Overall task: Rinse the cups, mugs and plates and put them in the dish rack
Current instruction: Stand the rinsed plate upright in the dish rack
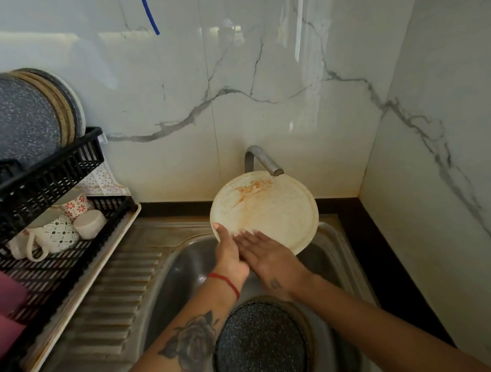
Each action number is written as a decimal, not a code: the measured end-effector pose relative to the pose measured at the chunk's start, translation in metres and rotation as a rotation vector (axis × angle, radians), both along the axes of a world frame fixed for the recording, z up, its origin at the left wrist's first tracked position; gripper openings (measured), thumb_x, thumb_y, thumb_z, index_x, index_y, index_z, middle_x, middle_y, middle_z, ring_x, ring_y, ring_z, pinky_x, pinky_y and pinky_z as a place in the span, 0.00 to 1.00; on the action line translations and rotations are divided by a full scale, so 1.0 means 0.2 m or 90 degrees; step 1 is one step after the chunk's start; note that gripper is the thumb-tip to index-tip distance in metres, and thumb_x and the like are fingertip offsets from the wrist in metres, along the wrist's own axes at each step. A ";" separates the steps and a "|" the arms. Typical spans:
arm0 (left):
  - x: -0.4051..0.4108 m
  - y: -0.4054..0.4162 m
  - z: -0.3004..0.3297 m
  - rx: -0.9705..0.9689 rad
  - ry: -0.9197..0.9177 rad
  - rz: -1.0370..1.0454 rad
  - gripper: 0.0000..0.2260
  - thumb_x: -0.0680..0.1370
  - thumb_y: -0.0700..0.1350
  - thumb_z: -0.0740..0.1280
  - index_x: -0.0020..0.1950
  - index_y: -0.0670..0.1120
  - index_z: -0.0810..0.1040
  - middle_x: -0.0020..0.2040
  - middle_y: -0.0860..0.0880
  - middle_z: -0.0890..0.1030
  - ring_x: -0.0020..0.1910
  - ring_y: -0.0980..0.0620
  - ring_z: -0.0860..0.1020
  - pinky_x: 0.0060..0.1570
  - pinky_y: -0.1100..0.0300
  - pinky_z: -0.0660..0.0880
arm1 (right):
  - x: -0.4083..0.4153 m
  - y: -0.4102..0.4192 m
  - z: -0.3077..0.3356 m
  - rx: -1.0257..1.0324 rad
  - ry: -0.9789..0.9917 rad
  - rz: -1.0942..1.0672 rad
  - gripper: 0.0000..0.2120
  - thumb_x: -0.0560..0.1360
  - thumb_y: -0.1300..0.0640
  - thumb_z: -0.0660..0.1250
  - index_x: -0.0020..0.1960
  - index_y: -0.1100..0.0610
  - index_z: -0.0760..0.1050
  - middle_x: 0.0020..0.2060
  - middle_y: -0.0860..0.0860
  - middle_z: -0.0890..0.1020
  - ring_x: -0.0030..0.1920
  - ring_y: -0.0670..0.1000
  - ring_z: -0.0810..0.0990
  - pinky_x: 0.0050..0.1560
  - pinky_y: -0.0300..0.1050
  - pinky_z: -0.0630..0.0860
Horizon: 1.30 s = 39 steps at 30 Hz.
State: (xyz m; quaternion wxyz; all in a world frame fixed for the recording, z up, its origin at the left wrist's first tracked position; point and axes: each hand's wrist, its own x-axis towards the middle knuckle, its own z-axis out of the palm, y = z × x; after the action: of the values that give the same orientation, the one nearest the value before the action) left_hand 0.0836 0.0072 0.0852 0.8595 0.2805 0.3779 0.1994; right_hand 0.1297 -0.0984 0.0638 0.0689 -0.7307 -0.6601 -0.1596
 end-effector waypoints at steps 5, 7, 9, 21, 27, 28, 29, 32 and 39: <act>-0.05 0.10 -0.02 0.072 0.014 -0.033 0.36 0.76 0.69 0.48 0.72 0.44 0.67 0.63 0.39 0.77 0.58 0.38 0.77 0.48 0.45 0.77 | 0.17 -0.19 0.04 -0.061 -0.026 0.081 0.28 0.76 0.58 0.68 0.73 0.60 0.64 0.72 0.56 0.66 0.73 0.55 0.62 0.72 0.57 0.59; -0.07 0.14 -0.02 0.100 0.020 -0.009 0.33 0.77 0.69 0.48 0.72 0.48 0.68 0.65 0.41 0.76 0.61 0.39 0.76 0.56 0.44 0.76 | 0.25 -0.30 0.07 -0.015 -0.051 0.030 0.26 0.75 0.54 0.68 0.70 0.62 0.69 0.68 0.58 0.72 0.69 0.58 0.70 0.65 0.59 0.70; -0.07 0.11 -0.01 0.095 0.006 -0.003 0.33 0.77 0.69 0.48 0.71 0.50 0.68 0.64 0.41 0.77 0.60 0.40 0.76 0.57 0.45 0.76 | 0.22 -0.29 0.08 0.030 -0.056 -0.045 0.27 0.73 0.53 0.71 0.68 0.64 0.71 0.65 0.61 0.75 0.65 0.60 0.74 0.64 0.59 0.71; -0.04 0.15 0.07 0.182 0.108 0.013 0.29 0.80 0.64 0.49 0.71 0.47 0.67 0.61 0.42 0.78 0.55 0.41 0.79 0.53 0.45 0.78 | 0.21 -0.31 0.11 0.086 -0.106 0.075 0.30 0.63 0.62 0.80 0.64 0.61 0.76 0.61 0.56 0.79 0.62 0.54 0.77 0.62 0.51 0.74; -0.01 -0.15 0.03 0.143 0.066 0.179 0.19 0.83 0.56 0.49 0.72 0.51 0.60 0.65 0.42 0.71 0.59 0.43 0.74 0.59 0.44 0.74 | 0.01 -0.07 0.04 0.120 -0.007 0.063 0.27 0.62 0.58 0.81 0.58 0.61 0.80 0.55 0.56 0.82 0.57 0.53 0.81 0.61 0.47 0.72; -0.03 -0.13 0.02 0.153 0.067 0.155 0.20 0.83 0.56 0.49 0.73 0.51 0.59 0.66 0.42 0.71 0.60 0.43 0.74 0.58 0.45 0.74 | 0.04 -0.11 0.03 0.095 -0.011 0.091 0.27 0.65 0.58 0.79 0.62 0.61 0.77 0.59 0.57 0.81 0.60 0.54 0.79 0.64 0.49 0.69; -0.05 -0.08 0.01 0.165 0.069 0.137 0.20 0.83 0.57 0.48 0.74 0.52 0.59 0.67 0.42 0.70 0.60 0.43 0.74 0.57 0.45 0.74 | 0.08 -0.17 0.02 0.072 -0.025 0.116 0.28 0.67 0.59 0.77 0.65 0.61 0.74 0.62 0.57 0.78 0.63 0.55 0.77 0.66 0.52 0.67; -0.08 0.03 -0.04 0.189 0.069 0.102 0.22 0.83 0.58 0.48 0.75 0.54 0.59 0.70 0.43 0.69 0.65 0.39 0.71 0.61 0.40 0.72 | 0.23 -0.31 0.05 0.056 -0.055 0.029 0.29 0.70 0.57 0.75 0.69 0.61 0.71 0.66 0.60 0.74 0.67 0.62 0.72 0.64 0.61 0.70; -0.05 -0.09 -0.06 0.140 0.067 0.125 0.22 0.82 0.60 0.49 0.72 0.51 0.64 0.65 0.43 0.73 0.59 0.45 0.75 0.58 0.46 0.73 | 0.00 -0.09 -0.02 -0.050 -0.048 0.017 0.37 0.72 0.52 0.71 0.75 0.59 0.59 0.74 0.57 0.63 0.74 0.57 0.60 0.73 0.53 0.47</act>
State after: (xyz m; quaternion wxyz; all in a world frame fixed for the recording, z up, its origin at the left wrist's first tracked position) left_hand 0.0729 -0.0113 0.0732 0.7789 0.3448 0.4238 0.3078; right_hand 0.1290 -0.1154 0.0599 0.0174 -0.7176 -0.6776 -0.1603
